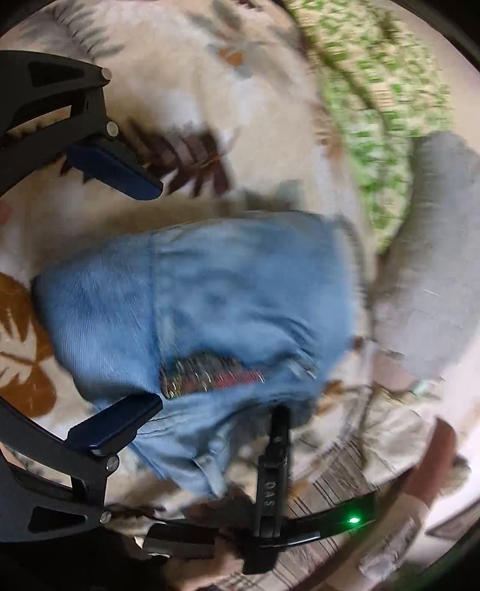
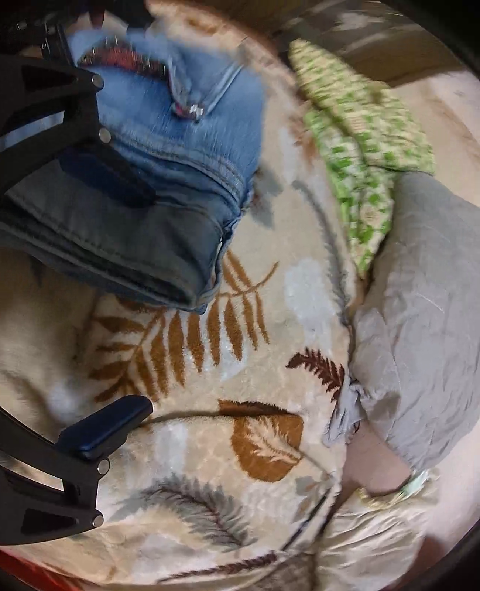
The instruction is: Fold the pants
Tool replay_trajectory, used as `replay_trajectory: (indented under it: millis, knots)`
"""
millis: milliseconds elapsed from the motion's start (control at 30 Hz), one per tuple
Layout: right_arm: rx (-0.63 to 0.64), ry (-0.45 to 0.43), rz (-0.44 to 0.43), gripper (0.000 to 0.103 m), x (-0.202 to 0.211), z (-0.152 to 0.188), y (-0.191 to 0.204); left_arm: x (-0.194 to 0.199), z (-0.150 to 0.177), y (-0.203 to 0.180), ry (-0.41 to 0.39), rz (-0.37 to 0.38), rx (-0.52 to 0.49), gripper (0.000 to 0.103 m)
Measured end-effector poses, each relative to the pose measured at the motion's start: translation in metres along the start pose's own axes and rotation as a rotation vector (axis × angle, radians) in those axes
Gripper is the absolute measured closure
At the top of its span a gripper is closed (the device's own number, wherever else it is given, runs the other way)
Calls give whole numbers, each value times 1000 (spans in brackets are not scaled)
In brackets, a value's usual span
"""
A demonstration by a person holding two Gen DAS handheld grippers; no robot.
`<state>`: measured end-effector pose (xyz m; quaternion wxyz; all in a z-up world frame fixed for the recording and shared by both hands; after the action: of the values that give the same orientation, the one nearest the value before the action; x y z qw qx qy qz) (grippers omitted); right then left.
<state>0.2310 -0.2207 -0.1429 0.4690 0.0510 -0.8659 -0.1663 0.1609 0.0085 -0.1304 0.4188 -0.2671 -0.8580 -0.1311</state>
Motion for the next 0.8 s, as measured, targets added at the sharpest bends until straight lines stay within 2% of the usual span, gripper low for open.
replay_trajectory:
  millis: [67,167,333,433,600,800]
  knots:
    - [17,-42,-61,0,26,4,6,15,-12,4,-63,-10,-1,0]
    - [130,-93,-67,0,50,19,24,18,-34,14,-91,-50,-6,0]
    - [280,-102,-25,0,49,48,48,-9,-56,36,-69,-98,49,0]
    - [282,-64,1,0,37,58,45,-30,-60,52,-29,-116,94,0]
    - [253,-7,33,0,22,67,29,-55,-54,62,12,-27,158,0]
    - [284,-24,70,0,15,72,31,-64,-44,59,15,-34,150,0]
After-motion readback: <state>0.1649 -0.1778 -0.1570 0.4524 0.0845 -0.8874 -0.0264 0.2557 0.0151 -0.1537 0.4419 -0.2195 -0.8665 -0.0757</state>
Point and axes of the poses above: each gripper's, at about its wrist camera, not at the fingertips, and x roughly against the way its jaws point, y to its left, z to its underside, the point moved 5 cm from there along -x, roughly the way its jaws point, and after that the axes turned 15 degrees about -x, right-handed, at the moved point
